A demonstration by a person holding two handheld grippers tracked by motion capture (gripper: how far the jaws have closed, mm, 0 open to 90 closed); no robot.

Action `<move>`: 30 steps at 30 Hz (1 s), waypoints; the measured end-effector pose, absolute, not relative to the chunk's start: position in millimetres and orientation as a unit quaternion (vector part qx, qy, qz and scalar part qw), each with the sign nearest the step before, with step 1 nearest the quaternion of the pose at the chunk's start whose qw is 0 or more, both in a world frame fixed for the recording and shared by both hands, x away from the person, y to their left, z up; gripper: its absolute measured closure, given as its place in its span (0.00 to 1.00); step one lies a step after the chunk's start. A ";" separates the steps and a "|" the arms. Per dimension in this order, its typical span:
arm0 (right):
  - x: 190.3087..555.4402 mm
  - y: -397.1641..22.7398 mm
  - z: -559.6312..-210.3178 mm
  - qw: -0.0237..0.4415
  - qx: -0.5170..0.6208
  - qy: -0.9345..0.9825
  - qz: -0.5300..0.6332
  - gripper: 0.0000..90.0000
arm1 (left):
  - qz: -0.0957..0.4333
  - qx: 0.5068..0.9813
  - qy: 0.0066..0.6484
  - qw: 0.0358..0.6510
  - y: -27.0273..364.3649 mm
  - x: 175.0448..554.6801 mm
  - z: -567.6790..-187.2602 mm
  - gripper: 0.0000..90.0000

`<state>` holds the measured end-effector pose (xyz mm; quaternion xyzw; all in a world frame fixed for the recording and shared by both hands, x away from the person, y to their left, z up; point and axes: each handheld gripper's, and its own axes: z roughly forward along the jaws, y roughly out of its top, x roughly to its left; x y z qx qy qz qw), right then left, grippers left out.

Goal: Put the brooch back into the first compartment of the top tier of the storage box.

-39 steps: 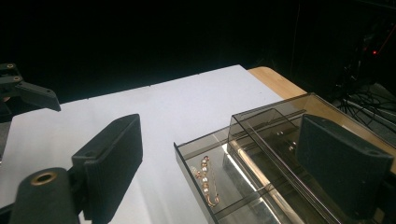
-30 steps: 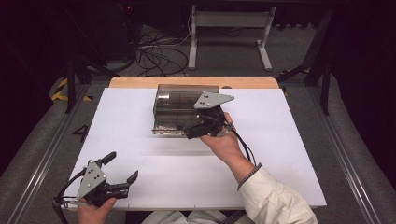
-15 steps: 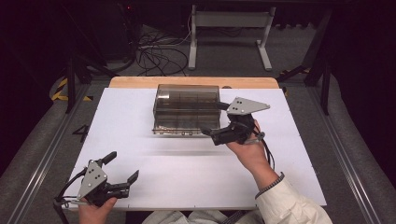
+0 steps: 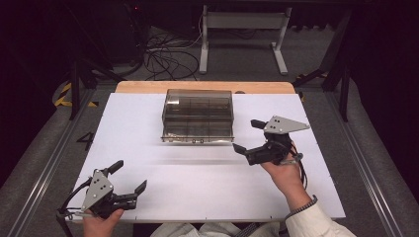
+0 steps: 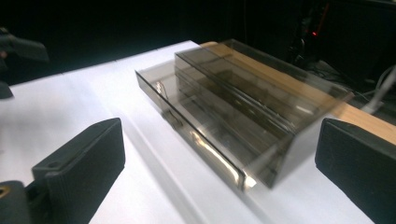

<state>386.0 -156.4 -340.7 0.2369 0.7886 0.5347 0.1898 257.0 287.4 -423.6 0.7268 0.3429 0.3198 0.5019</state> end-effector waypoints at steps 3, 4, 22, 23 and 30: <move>383.0 -165.4 -347.0 0.193 0.241 0.789 0.532 0.02 | 0.320 0.726 0.343 0.503 287.4 257.2 -423.6 0.08; 381.7 -168.1 -349.2 0.192 0.244 0.789 0.530 0.01 | 0.320 0.726 0.343 0.503 287.4 257.2 -423.6 0.08; 359.8 -206.6 -395.6 0.199 0.268 0.787 0.518 0.00 | 0.320 0.726 0.337 0.507 288.3 257.1 -423.2 0.07; 359.0 -208.2 -398.5 0.198 0.270 0.788 0.517 0.00 | 0.317 0.724 0.338 0.510 288.1 257.0 -423.4 0.07; 353.7 -219.2 -418.3 0.186 0.285 0.789 0.512 0.00 | 0.315 0.725 0.335 0.512 288.6 257.3 -423.8 0.05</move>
